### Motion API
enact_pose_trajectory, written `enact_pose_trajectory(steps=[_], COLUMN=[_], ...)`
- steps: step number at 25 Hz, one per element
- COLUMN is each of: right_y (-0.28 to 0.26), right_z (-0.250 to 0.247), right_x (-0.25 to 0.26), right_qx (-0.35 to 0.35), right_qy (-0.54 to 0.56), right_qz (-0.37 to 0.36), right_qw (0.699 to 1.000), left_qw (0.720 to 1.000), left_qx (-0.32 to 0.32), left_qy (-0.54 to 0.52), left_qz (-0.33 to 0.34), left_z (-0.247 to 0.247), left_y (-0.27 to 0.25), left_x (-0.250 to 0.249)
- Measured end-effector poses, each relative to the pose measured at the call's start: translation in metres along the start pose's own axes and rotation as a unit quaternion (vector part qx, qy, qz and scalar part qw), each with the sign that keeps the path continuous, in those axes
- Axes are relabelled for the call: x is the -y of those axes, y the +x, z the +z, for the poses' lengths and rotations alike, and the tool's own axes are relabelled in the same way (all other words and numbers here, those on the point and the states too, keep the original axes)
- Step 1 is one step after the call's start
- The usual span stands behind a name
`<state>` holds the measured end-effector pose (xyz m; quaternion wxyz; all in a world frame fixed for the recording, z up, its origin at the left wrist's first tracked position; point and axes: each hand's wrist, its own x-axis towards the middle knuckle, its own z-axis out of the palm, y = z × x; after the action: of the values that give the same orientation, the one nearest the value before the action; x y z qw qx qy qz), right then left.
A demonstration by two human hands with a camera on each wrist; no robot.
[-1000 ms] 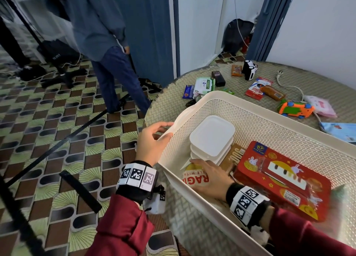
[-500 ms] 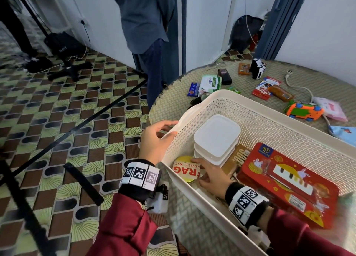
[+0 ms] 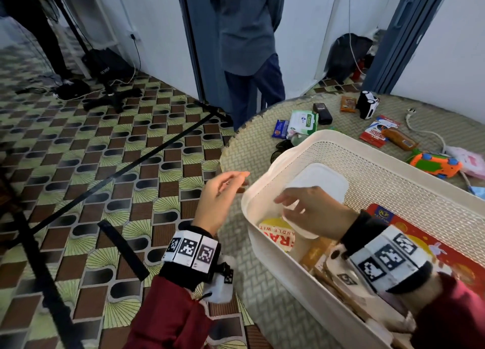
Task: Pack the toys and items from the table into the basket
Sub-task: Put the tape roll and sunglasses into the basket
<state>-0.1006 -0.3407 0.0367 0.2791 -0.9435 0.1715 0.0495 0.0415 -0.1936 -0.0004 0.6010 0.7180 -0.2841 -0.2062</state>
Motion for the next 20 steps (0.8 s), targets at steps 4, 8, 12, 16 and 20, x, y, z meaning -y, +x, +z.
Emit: enact_pose_trajectory(steps=[4,8,12,16,20], right_y=[0.002,0.012,0.036,0.068,0.088], right_z=[-0.033,-0.025,0.031,0.108,0.160], right_x=[0.048,0.104,0.144,0.154,0.145], right_qx=[-0.071,-0.157,-0.170,-0.114,-0.049], right_qy=[-0.006,0.050,0.168,0.216,0.233], right_qz=[0.004,0.041,0.071,0.128,0.172], right_qw=[0.997,0.986,0.969,0.961,0.956], left_qw=[0.999,1.000,0.998,0.995,0.992], left_qx=[-0.021,0.015,0.054,0.090,0.101], left_qy=[-0.031,0.001,0.007,0.018,0.015], left_qz=[0.003,0.027,0.014,-0.026,-0.067], left_z=[-0.047,-0.103,-0.151,-0.188,-0.205], left_y=[0.006,0.014,0.013,0.009,0.010], left_x=[-0.003,0.005,0.026,0.059,0.089])
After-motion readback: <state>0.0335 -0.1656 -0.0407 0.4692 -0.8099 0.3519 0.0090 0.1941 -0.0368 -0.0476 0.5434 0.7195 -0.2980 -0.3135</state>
